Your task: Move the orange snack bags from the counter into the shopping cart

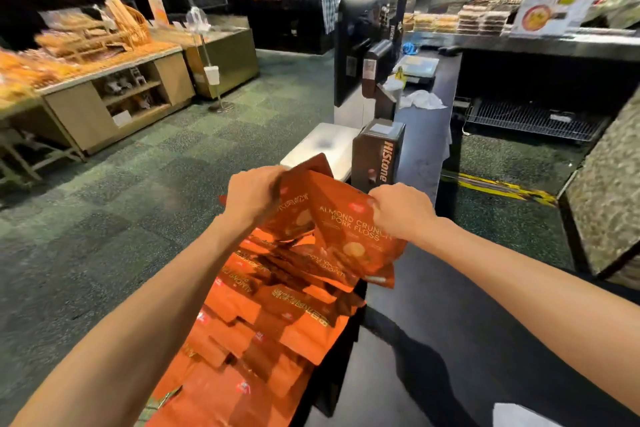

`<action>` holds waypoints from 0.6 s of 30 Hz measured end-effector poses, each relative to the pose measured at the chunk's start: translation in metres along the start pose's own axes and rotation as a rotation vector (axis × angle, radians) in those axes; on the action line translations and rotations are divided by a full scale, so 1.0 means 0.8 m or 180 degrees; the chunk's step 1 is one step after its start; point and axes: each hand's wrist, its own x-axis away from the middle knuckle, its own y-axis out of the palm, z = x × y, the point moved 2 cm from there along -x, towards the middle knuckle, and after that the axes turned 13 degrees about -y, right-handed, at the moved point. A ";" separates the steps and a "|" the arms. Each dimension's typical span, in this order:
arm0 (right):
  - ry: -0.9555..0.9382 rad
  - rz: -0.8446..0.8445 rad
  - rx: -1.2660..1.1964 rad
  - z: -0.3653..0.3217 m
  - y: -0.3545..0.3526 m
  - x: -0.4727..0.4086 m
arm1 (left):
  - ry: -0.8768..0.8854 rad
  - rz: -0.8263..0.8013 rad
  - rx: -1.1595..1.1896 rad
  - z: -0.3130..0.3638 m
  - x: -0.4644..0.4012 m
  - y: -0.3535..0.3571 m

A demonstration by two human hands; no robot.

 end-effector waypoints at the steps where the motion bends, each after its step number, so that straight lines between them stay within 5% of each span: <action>1: 0.0001 0.0021 -0.0007 -0.001 -0.008 0.008 | -0.0050 0.0039 0.0013 0.004 0.008 -0.011; 18: -0.0332 0.0146 -0.0442 -0.052 -0.106 0.193 | -0.1094 0.0593 0.0100 0.053 0.250 -0.191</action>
